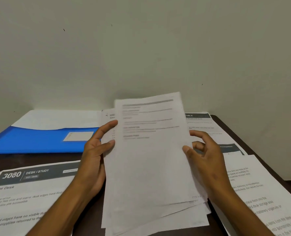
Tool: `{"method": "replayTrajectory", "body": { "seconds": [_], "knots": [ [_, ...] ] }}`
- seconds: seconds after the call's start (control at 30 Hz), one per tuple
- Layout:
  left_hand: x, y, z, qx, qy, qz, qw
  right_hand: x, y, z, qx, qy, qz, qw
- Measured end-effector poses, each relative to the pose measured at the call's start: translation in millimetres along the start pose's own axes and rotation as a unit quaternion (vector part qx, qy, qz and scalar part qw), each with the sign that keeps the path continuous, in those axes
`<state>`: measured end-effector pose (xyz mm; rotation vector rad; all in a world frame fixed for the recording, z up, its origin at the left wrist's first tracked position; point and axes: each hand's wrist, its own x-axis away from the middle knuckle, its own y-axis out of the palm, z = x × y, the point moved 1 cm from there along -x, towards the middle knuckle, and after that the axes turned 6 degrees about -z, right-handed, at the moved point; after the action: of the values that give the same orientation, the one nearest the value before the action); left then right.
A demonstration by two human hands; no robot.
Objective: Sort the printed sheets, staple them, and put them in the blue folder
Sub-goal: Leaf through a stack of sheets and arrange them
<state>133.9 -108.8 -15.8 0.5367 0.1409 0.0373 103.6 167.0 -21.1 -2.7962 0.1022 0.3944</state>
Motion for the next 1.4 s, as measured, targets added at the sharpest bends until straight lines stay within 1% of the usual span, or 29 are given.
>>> {"method": "replayTrajectory", "body": {
  "seconds": [0.07,0.17,0.2,0.23,0.3,0.37,0.4,0.47,0.57,0.63,0.73,0.83,0.9,0.97,1.03,1.13,1.27,1.4],
  "knots": [
    [0,1,0,0.012,-0.002,-0.003,1.000,2,0,-5,-0.035,0.005,-0.001,0.999],
    [0,0,1,0.002,-0.003,0.001,1.000,4,1,-9,-0.032,0.002,-0.011,0.999],
    [0,-1,1,-0.001,-0.003,0.004,1.000,2,-1,-8,-0.040,0.005,0.004,0.999],
    [-1,-3,1,-0.002,-0.003,0.007,1.000,-1,-5,-9,-0.053,0.009,0.036,0.998],
    [-1,-5,3,0.000,-0.004,0.011,1.000,-11,-25,-3,-0.072,0.019,0.159,0.984],
    [-2,-7,4,0.000,-0.004,0.012,1.000,-15,-52,2,-0.111,0.017,0.302,0.946],
    [-3,-8,4,-0.001,-0.004,0.013,1.000,-14,-65,4,-0.131,0.016,0.353,0.926],
    [-3,-9,4,-0.003,-0.005,0.018,1.000,-11,-86,12,-0.136,0.032,0.403,0.904],
    [-3,-8,4,-0.007,-0.003,0.018,1.000,-9,-95,12,-0.141,0.057,0.425,0.892],
    [-3,-8,4,-0.004,-0.004,0.017,1.000,-11,-93,10,-0.125,0.060,0.405,0.904],
    [-3,-8,4,-0.003,-0.004,0.014,1.000,-11,-88,7,-0.097,0.039,0.343,0.933],
    [-3,-8,5,-0.001,-0.005,0.015,1.000,-10,-76,-1,-0.076,0.001,0.248,0.966],
    [-3,-8,5,0.004,-0.008,0.014,1.000,-11,-66,-1,-0.041,-0.022,0.177,0.983],
    [-3,-8,5,0.010,-0.012,0.010,1.000,-10,-54,0,0.000,-0.047,0.110,0.993],
    [-3,-8,6,0.015,-0.017,0.007,1.000,-8,-42,-1,0.041,-0.077,0.067,0.994],
    [-2,-9,6,0.012,-0.017,0.004,1.000,-5,-23,-6,0.069,-0.107,0.032,0.991],
    [-2,-8,4,0.012,-0.017,-0.002,1.000,3,-5,-10,0.070,-0.082,0.000,0.994],
    [-2,-5,2,0.011,-0.014,-0.013,1.000,4,3,-4,0.077,-0.066,0.002,0.995]
  ]
}}
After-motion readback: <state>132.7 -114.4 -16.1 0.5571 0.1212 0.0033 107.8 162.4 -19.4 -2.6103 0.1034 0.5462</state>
